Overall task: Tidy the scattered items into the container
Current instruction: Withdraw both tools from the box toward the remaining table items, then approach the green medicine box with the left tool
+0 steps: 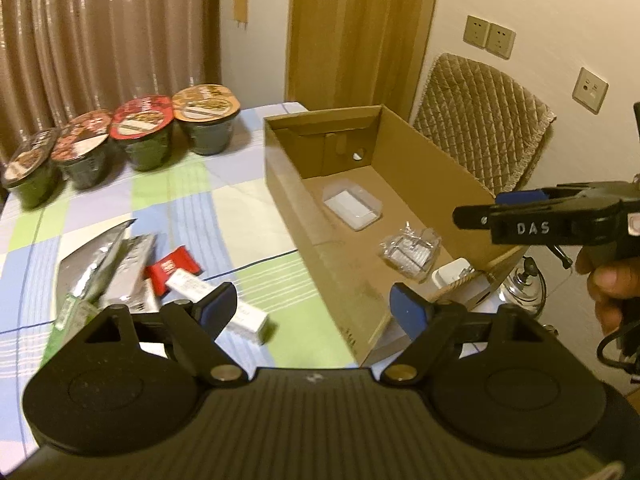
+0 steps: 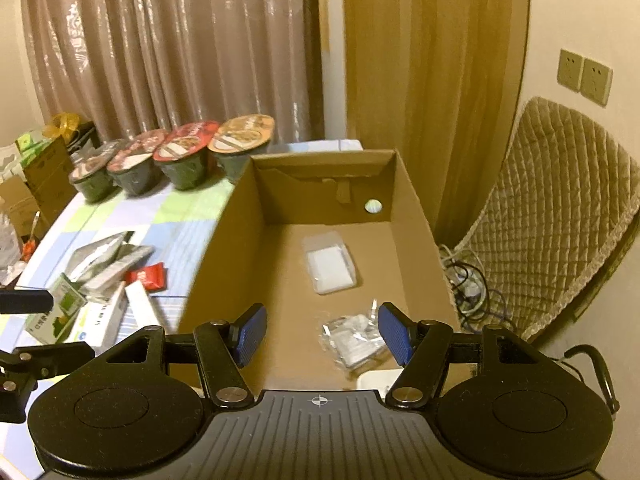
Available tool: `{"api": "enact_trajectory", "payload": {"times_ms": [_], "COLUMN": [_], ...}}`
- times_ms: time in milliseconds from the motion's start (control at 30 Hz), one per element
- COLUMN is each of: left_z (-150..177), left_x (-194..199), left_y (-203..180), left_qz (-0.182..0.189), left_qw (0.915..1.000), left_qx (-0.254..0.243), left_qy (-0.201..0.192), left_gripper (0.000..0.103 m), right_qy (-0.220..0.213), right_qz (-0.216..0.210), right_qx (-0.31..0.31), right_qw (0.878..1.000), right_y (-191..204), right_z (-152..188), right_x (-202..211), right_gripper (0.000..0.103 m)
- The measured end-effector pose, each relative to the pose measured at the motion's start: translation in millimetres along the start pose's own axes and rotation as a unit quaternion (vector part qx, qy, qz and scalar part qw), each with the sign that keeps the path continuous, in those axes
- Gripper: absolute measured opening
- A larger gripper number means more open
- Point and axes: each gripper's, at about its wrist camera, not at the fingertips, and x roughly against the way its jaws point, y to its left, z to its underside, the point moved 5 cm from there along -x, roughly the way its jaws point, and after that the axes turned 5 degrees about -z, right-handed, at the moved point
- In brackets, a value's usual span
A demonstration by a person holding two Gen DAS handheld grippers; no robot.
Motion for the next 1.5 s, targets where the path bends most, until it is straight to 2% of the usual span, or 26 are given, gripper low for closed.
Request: {"api": "enact_trajectory", "payload": {"times_ms": [400, 767, 967, 1000, 1033, 1267, 1500], "left_z": [35.8, 70.6, 89.1, 91.8, 93.9, 103.5, 101.9], "left_x": [62.9, 102.2, 98.8, 97.2, 95.1, 74.1, 42.8], "left_y": [58.0, 117.2, 143.0, 146.7, 149.8, 168.5, 189.2], "left_qz": [-0.054, -0.106, -0.120, -0.121, -0.121, -0.123, -0.126], "left_qw": [0.9975, 0.9909, 0.9871, 0.9865, 0.9861, 0.9846, 0.9840], "left_qx": [0.043, 0.083, 0.105, 0.109, 0.112, 0.121, 0.119], "left_qy": [-0.009, -0.005, 0.012, 0.014, 0.016, 0.032, 0.040], "left_gripper": [0.084, 0.087, 0.087, 0.088, 0.089, 0.089, 0.089], "right_qy": [-0.012, 0.001, 0.015, 0.016, 0.012, 0.036, 0.059], "right_qz": [-0.049, -0.087, -0.104, -0.108, -0.112, -0.123, -0.123], "right_qx": [0.043, 0.081, 0.101, 0.101, 0.100, 0.120, 0.131], "right_qw": [0.998, 0.993, 0.989, 0.989, 0.989, 0.984, 0.982], "right_y": [81.7, 147.5, 170.7, 173.9, 176.5, 195.7, 198.2], "right_z": [-1.5, 13.7, 25.9, 27.8, 29.6, 40.2, 44.3], "right_x": [23.6, 19.9, 7.5, 4.7, 3.6, -28.3, -68.3], "right_gripper": [0.068, 0.068, 0.070, 0.088, 0.100, 0.100, 0.100]}}
